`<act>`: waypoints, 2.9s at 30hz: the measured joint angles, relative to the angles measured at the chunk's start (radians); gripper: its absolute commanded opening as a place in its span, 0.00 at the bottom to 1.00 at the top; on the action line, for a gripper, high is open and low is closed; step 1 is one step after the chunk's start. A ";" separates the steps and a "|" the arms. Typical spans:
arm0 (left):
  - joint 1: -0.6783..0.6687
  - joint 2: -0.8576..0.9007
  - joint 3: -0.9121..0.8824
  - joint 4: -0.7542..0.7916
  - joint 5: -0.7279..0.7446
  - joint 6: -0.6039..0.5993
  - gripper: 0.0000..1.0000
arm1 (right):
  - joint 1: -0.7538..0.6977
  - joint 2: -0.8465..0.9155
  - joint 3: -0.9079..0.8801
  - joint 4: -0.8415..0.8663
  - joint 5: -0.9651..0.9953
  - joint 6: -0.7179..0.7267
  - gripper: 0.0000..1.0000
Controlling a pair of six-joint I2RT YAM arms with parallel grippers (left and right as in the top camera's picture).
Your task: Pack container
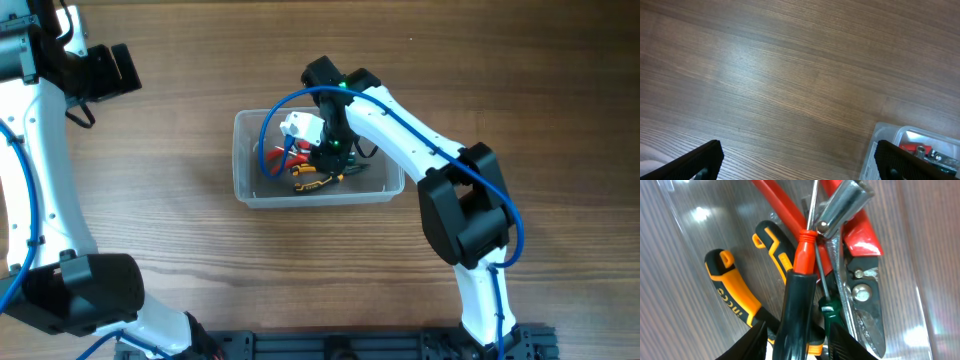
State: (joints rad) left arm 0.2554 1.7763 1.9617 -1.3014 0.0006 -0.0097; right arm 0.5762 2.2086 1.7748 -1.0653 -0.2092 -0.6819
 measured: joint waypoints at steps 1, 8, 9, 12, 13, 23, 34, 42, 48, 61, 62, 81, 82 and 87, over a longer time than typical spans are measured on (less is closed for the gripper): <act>0.000 0.000 0.000 0.000 0.000 0.000 1.00 | 0.000 -0.009 0.000 0.000 0.000 0.010 0.46; 0.000 0.000 0.000 0.000 0.000 0.000 1.00 | -0.025 -0.372 0.050 0.018 0.158 0.286 1.00; 0.000 0.000 0.000 0.000 0.000 0.000 1.00 | -0.050 -0.435 0.053 0.026 0.185 0.317 1.00; 0.000 0.000 0.000 0.000 0.000 0.000 1.00 | -0.137 -0.566 0.063 0.090 0.235 0.385 1.00; 0.000 0.000 0.000 0.000 0.000 0.000 1.00 | -0.173 -0.594 0.063 0.109 0.244 0.418 1.00; 0.000 0.000 0.000 0.000 0.000 0.000 1.00 | -0.275 -0.615 0.064 0.018 0.263 0.529 1.00; 0.000 0.000 0.000 0.000 0.000 0.000 1.00 | -0.272 -0.735 0.061 0.046 0.281 0.498 0.99; 0.000 0.000 0.000 0.000 0.000 0.000 1.00 | -0.497 -1.332 -0.241 0.504 0.237 0.438 1.00; 0.000 0.000 0.000 0.002 0.000 0.000 1.00 | -0.564 -1.653 -0.857 0.813 0.217 0.609 1.00; 0.000 0.000 -0.001 0.000 0.000 0.000 1.00 | -0.586 -2.146 -1.646 1.122 0.210 0.865 1.00; 0.000 0.000 -0.001 0.000 0.000 0.000 1.00 | -0.586 -2.147 -1.659 1.121 0.210 0.866 1.00; 0.000 0.000 -0.001 0.000 0.000 0.000 1.00 | -0.620 -2.190 -1.768 1.082 0.156 0.846 1.00; 0.000 0.000 -0.001 0.000 0.000 0.000 1.00 | -0.620 -2.190 -1.768 1.069 0.153 0.840 1.00; 0.000 0.000 -0.001 0.000 0.000 0.000 1.00 | -0.620 -2.190 -1.769 1.066 0.149 0.833 1.00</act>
State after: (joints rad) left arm 0.2554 1.7767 1.9610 -1.3014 0.0006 -0.0097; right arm -0.0433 0.0189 0.0063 0.0010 -0.0601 0.1513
